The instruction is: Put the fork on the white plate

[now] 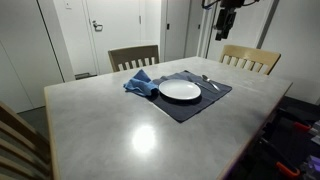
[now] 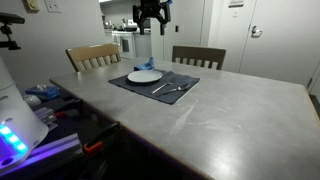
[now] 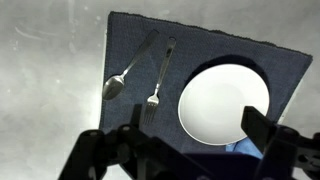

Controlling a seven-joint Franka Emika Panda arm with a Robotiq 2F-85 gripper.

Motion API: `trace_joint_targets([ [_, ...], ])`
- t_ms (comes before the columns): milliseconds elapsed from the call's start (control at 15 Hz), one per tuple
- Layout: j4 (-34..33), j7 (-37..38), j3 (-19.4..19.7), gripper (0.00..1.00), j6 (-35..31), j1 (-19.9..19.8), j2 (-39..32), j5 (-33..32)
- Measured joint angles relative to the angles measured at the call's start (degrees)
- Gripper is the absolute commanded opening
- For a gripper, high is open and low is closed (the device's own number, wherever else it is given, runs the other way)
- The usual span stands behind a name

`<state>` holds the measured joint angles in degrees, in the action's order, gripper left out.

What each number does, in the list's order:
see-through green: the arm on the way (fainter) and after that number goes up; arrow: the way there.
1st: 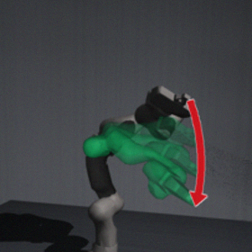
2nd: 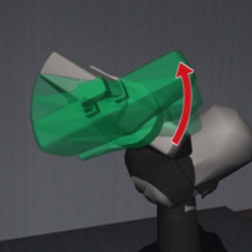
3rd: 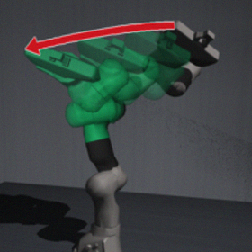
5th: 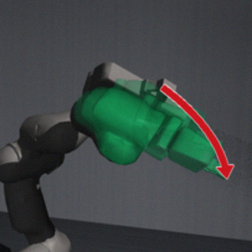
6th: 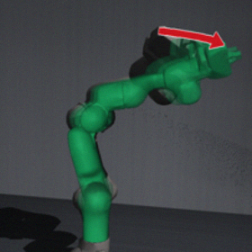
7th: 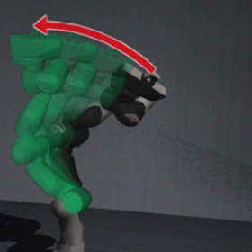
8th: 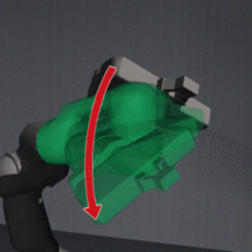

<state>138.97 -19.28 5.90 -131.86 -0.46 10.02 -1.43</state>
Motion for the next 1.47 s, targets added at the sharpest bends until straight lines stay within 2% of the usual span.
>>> trace_joint_targets([
  [400,-4.15,-4.05,-0.46,1.00,-4.22,0.85,-8.75,2.51],
  [1067,-14.57,-5.84,-2.48,1.00,-3.68,-0.97,-24.55,5.81],
  [1467,-17.68,-9.84,-4.49,1.00,-1.33,-3.53,-27.13,7.92],
])
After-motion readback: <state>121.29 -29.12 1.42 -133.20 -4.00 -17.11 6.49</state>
